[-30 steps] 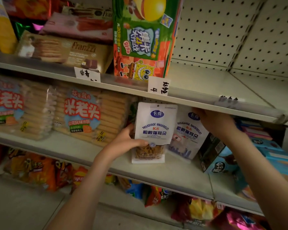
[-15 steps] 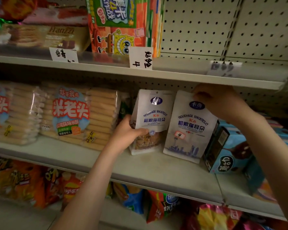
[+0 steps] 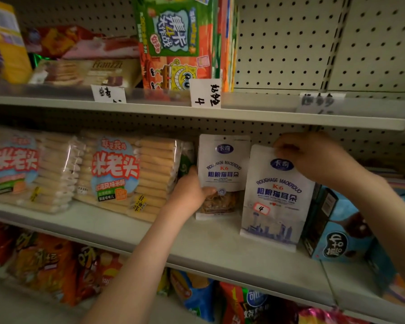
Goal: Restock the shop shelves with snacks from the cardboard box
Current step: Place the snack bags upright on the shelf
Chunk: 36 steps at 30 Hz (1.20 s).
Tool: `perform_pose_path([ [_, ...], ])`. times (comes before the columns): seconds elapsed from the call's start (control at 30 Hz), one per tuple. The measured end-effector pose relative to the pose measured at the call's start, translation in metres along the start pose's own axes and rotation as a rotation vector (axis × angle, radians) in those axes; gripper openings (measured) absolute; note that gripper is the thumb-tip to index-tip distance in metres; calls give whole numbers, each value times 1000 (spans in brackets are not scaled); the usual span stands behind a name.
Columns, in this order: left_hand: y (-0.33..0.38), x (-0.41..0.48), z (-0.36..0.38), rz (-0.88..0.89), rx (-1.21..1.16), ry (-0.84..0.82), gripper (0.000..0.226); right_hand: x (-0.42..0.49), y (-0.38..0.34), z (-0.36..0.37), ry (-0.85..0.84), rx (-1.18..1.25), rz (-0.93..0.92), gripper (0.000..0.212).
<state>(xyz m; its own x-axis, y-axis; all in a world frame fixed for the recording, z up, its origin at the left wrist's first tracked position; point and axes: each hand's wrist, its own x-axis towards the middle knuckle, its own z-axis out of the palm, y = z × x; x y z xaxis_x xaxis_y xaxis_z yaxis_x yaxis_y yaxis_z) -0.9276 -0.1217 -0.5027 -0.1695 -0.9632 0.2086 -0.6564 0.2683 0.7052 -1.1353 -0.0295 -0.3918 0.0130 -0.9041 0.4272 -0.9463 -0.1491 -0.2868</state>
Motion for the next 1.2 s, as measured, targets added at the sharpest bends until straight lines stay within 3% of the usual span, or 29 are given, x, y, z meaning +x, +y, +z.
perform_pose_path([
  [0.13,2,-20,5,-36,100,211,56,-3,-10,-2,-3,-2,-12,18],
  [0.23,15,-50,6,52,70,340,54,-5,-24,-5,-20,-9,-35,27],
  [0.3,31,-66,2,117,12,264,50,-6,-36,-7,-47,-29,-63,33],
  [0.37,43,-75,-1,204,-111,76,47,-4,-45,-8,-82,-35,-51,33],
  [0.43,50,-79,-3,258,-196,-51,57,0,-50,-8,-105,-53,-15,29],
  [0.63,51,-82,5,297,-102,-42,78,5,-50,-4,-157,84,72,24],
  [0.73,46,-83,7,334,-164,-56,68,1,-46,-6,-167,238,76,19],
  [0.9,30,-80,-5,389,-180,67,22,-9,-33,-4,-234,435,-62,27],
  [1.03,15,-73,-8,337,-128,158,13,-9,-22,11,-167,294,-220,41],
  [1.2,8,-59,-6,168,-275,223,14,-5,-10,37,44,419,-101,58],
])
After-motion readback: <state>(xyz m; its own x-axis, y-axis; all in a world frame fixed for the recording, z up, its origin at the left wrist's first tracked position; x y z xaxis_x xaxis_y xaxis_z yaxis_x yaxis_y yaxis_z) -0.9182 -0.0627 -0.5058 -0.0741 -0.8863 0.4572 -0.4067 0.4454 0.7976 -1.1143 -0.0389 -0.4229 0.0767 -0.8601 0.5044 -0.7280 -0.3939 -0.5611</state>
